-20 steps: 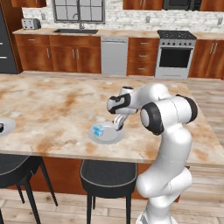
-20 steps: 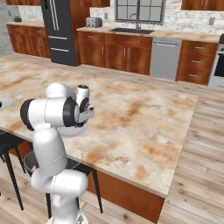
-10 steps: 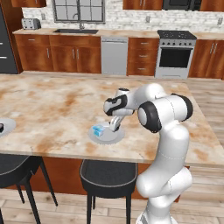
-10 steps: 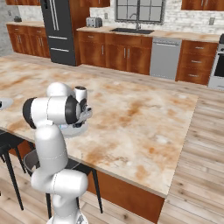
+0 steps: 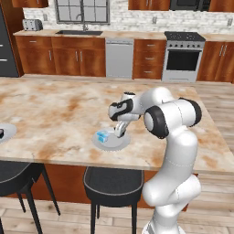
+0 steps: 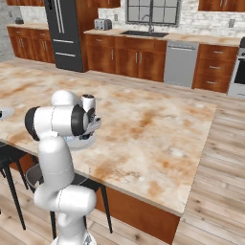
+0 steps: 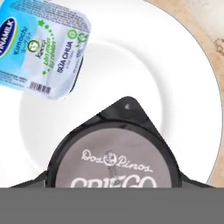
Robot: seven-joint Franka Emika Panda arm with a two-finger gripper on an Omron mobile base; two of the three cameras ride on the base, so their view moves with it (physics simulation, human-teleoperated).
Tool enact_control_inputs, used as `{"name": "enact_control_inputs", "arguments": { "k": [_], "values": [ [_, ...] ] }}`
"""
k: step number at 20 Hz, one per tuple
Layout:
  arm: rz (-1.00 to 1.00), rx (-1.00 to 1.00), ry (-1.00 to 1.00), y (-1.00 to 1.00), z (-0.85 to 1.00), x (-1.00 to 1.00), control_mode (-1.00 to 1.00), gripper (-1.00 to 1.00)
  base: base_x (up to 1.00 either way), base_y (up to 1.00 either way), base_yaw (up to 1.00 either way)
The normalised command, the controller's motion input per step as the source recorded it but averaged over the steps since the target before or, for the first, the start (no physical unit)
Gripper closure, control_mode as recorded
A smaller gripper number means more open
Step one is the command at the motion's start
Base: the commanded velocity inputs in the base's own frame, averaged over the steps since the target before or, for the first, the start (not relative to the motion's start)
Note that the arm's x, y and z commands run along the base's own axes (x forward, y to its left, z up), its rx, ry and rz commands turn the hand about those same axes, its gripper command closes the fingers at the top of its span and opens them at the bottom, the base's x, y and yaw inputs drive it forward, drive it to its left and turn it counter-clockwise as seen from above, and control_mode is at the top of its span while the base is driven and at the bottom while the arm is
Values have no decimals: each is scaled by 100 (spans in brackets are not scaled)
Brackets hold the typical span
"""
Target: Place two yogurt containers on each plate.
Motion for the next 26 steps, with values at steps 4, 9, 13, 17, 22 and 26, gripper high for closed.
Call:
{"name": "enact_control_inputs", "arguments": {
  "k": [4,9,13,17,22,26],
  "values": [
    [0,-5,0,0,3,-7,-100,-100,0,0,0],
    [0,-1,-6,0,50,-16,-100,-100,0,0,0],
    [0,4,-13,-8,98,-39,-100,-100,0,0,0],
    [0,1,-7,-46,59,-61,-100,-100,0,0,0],
    [-5,0,-5,-67,38,-80,-100,-100,0,0,0],
    [-6,0,0,-63,45,-65,-100,-100,0,0,0]
  ]
}}
